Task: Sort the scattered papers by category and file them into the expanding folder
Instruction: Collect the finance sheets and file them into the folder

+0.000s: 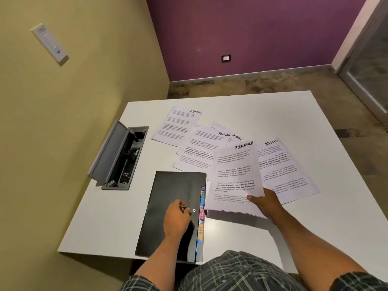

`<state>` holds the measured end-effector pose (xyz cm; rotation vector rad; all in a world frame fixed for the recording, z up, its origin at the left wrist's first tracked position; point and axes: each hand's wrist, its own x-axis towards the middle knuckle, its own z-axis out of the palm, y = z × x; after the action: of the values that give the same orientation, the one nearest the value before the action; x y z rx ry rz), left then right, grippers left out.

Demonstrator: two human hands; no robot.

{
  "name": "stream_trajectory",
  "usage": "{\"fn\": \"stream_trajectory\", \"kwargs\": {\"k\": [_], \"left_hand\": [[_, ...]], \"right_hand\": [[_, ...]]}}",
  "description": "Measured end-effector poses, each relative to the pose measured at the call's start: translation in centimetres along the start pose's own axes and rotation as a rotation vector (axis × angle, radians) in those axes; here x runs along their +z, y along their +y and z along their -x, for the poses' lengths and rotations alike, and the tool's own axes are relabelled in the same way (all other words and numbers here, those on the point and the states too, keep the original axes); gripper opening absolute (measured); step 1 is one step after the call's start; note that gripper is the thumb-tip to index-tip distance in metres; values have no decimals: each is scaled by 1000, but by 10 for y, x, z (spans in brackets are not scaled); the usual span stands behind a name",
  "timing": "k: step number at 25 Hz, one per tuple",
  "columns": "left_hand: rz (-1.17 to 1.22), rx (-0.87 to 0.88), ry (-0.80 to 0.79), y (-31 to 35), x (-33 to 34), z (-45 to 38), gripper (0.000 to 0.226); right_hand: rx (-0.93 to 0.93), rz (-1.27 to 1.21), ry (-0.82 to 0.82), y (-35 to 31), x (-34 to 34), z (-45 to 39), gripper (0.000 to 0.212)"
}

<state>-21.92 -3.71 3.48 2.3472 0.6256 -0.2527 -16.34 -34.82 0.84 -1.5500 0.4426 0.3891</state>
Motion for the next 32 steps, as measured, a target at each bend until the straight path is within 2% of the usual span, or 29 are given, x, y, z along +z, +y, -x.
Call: {"fn": "stream_trajectory", "kwargs": {"k": [3,4,6,8,13,17,23,27,32], "left_hand": [[-422,58,-127,-20,9,11,81],[-496,63,-157,-21,12,15,96],[-581,59,-194,-24,17,19,109],[-633,54,-200,-26,21,20,110],[-574,32,-219,-18,23,19,88],[-524,33,-227,-14,22,14,90],[-482,212,-140,-10,13,3,84],[-530,176,-86,6,1,6,53],[-522,140,24,9,4,6,69]], "right_hand": [[10,25,16,7,1,0,47],[17,22,12,8,1,0,47],[24,14,3,6,1,2,46],[26,15,-1,6,2,2,47],[2,10,-10,2,6,6,46],[-33,1,12,-1,8,7,46],[-27,-33,22,1,5,5,49],[-18,-45,19,7,5,5,49],[-2,-41,21,14,5,5,48]]}}
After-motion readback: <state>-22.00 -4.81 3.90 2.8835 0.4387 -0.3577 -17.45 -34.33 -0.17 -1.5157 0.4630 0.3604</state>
